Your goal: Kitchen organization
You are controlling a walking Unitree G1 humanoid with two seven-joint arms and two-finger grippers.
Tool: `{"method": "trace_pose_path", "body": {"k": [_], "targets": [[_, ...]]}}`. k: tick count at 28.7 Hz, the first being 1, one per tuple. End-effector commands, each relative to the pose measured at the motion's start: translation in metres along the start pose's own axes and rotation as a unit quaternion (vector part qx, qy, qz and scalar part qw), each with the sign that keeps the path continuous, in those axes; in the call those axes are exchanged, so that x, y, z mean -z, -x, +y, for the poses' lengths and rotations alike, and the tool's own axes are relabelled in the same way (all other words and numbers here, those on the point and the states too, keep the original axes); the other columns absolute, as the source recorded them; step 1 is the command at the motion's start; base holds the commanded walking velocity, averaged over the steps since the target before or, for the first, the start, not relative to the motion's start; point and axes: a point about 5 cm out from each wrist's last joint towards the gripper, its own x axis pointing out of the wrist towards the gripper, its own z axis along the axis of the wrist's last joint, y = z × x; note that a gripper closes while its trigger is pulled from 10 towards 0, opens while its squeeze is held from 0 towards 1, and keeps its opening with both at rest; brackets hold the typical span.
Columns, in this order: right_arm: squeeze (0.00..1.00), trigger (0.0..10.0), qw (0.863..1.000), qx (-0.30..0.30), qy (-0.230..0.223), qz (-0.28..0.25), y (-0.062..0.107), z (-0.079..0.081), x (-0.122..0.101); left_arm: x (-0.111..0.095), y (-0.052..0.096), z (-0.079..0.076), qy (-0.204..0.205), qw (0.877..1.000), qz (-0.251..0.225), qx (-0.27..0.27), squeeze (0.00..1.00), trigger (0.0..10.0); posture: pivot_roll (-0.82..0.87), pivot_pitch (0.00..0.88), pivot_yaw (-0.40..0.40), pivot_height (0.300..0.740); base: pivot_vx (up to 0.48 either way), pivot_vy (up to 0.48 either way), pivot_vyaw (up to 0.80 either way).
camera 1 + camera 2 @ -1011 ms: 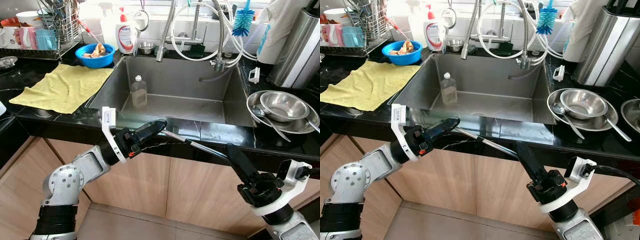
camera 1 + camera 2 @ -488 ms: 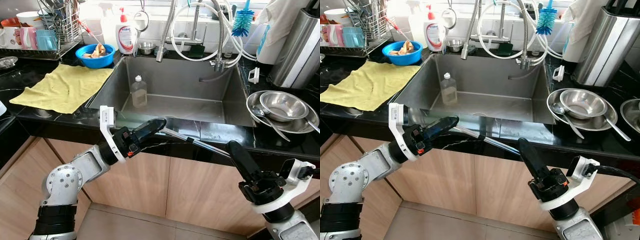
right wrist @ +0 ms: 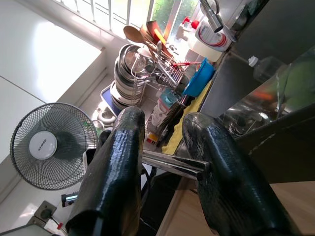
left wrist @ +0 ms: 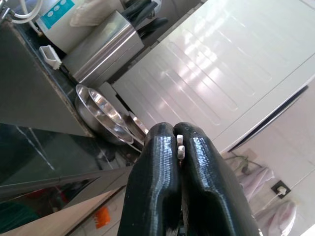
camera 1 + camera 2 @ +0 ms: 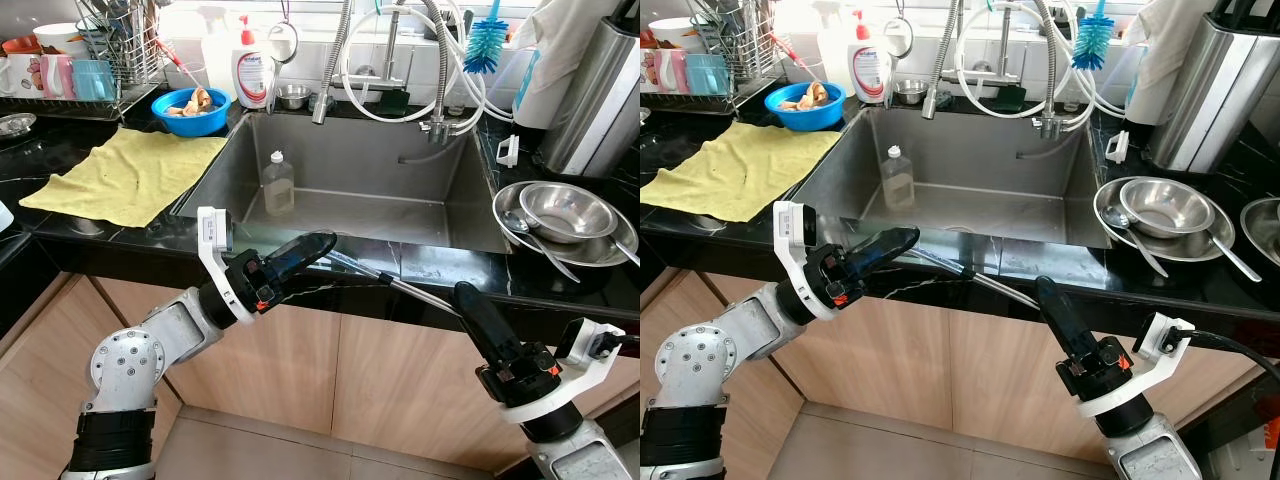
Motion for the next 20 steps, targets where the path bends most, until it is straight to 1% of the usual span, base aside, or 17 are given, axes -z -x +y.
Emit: {"method": "trace_pose_path", "body": {"k": [1, 2, 3, 4, 10, 13, 15, 17, 18, 20], "targets": [[0.98, 10.0, 1.0, -0.003, 0.007, -0.009, -0.004, 0.002, -0.003, -0.005, 0.003, 0.002, -0.01, 1.0, -0.001, -0.028, 0.0, 0.0, -0.05, 0.0, 0.007, 0.74, 0.0, 0.0, 0.0], [0.02, 10.0, 1.0, 0.003, 0.008, -0.012, -0.004, 0.0, -0.003, -0.005, 0.003, 0.003, -0.006, 1.0, -0.006, -0.028, 0.0, 0.0, -0.05, 0.0, 0.007, 0.74, 0.0, 0.0, 0.0], [0.02, 10.0, 1.0, 0.007, 0.009, -0.013, -0.003, -0.001, -0.004, -0.006, 0.004, 0.003, -0.003, 1.0, -0.01, -0.029, 0.0, 0.0, -0.05, 0.0, 0.007, 0.74, 0.0, 0.0, 0.0], [0.0, 10.0, 1.0, 0.01, 0.009, -0.016, -0.003, -0.002, -0.005, -0.007, 0.005, 0.003, -0.001, 0.999, -0.015, -0.03, 0.0, 0.0, -0.05, 0.0, 0.007, 0.74, 0.0, 0.0, 0.0], [0.0, 10.0, 1.0, 0.019, 0.013, -0.019, -0.003, -0.004, -0.007, -0.01, 0.007, 0.006, 0.001, 0.999, -0.025, -0.037, 0.0, 0.0, -0.05, 0.0, 0.006, 0.74, 0.0, 0.0, 0.0], [0.0, 10.0, 0.999, 0.026, 0.028, -0.02, 0.0, -0.005, -0.008, -0.014, 0.009, 0.009, 0.0, 0.998, -0.038, -0.049, 0.0, 0.0, -0.05, 0.0, 0.006, 0.74, 0.0, 0.0, 0.0], [0.0, 10.0, 0.999, 0.026, 0.029, -0.019, 0.001, -0.005, -0.008, -0.015, 0.01, 0.01, 0.002, 0.998, -0.043, -0.053, 0.0, 0.0, -0.05, 0.0, 0.006, 0.74, 0.0, 0.0, 0.0], [0.0, 10.0, 0.999, 0.029, 0.027, -0.02, 0.002, -0.006, -0.008, -0.018, 0.012, 0.011, 0.002, 0.997, -0.055, -0.059, 0.0, 0.0, -0.05, 0.0, 0.006, 0.74, 0.0, 0.0, 0.0], [0.0, 10.0, 0.999, 0.031, 0.029, -0.023, 0.002, -0.006, -0.008, -0.022, 0.014, 0.012, 0.002, 0.995, -0.071, -0.066, 0.0, 0.0, -0.05, 0.0, 0.006, 0.74, 0.0, 0.0, 0.0], [0.0, 10.0, 0.999, 0.032, 0.033, -0.022, 0.003, -0.006, -0.008, -0.026, 0.016, 0.014, 0.004, 0.993, -0.088, -0.074, 0.0, 0.0, -0.06, 0.0, 0.005, 0.74, 0.0, 0.0, 0.0]]}}
